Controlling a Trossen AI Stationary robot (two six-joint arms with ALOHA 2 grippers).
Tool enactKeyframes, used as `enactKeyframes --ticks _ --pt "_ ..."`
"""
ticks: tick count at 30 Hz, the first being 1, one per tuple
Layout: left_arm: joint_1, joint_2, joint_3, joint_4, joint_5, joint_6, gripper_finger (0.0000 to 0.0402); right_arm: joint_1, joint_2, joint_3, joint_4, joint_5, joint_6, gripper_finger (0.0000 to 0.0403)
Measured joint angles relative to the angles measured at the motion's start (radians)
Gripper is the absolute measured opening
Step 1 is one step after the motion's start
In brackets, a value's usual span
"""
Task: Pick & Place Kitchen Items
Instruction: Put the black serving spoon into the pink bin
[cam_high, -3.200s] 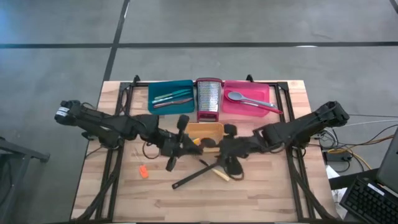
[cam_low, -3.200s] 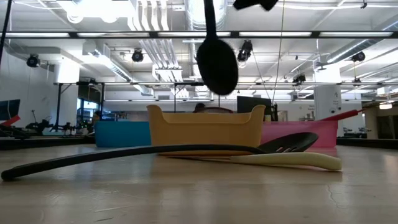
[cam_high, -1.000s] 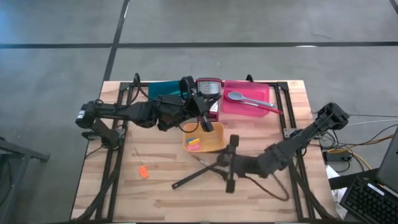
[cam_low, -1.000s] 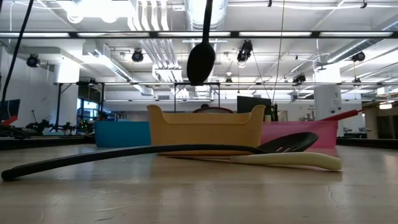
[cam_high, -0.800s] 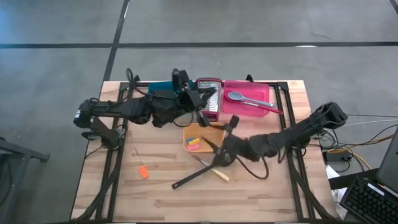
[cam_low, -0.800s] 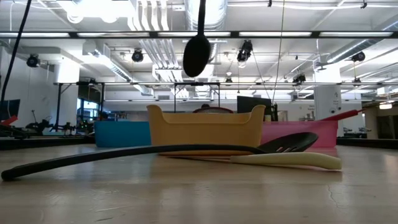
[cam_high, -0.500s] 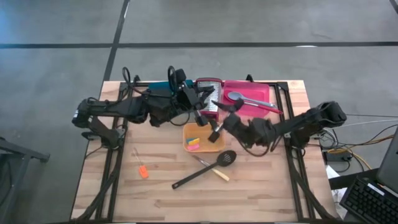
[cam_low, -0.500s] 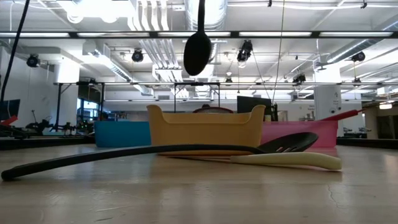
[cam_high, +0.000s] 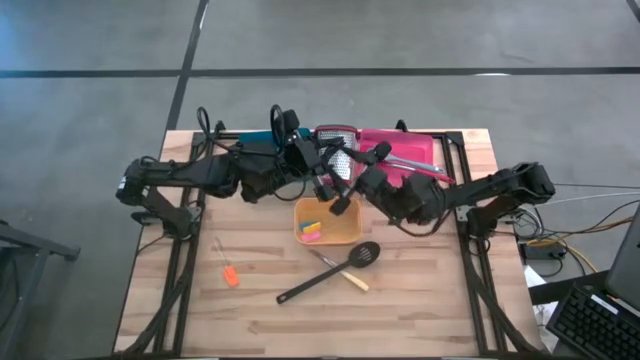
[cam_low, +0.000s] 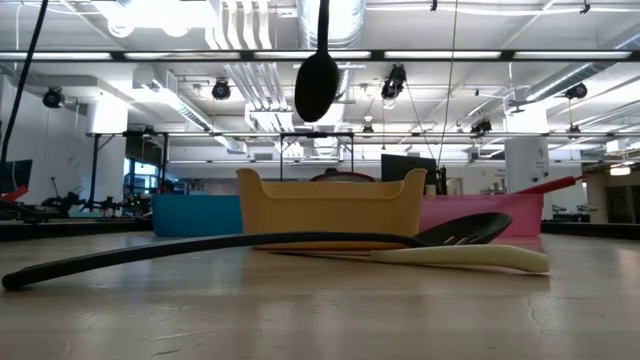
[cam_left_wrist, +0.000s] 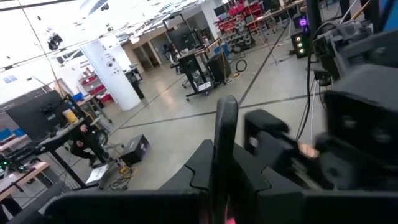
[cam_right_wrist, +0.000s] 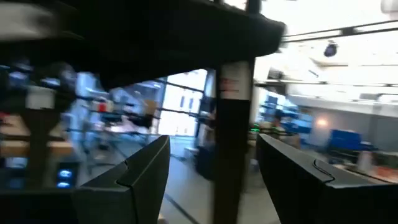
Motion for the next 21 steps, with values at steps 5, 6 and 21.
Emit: enactKeyframes --ticks 5,6,21 --pt "0.001 0.002 -0.001 0.000 0.000 -0.002 0.0024 -0.009 0.014 0.045 -0.064 0.046 -0.010 0.0215" --pt "0.000 0.002 -0.001 0.000 0.000 -0.002 0.0024 -0.013 0.023 0.052 -0.077 0.059 -0.011 0.0214" --pt "0.001 0.002 -0.011 -0.010 0.005 0.002 0.0024 -0.043 0.040 0.080 -0.084 0.035 -0.031 0.0067"
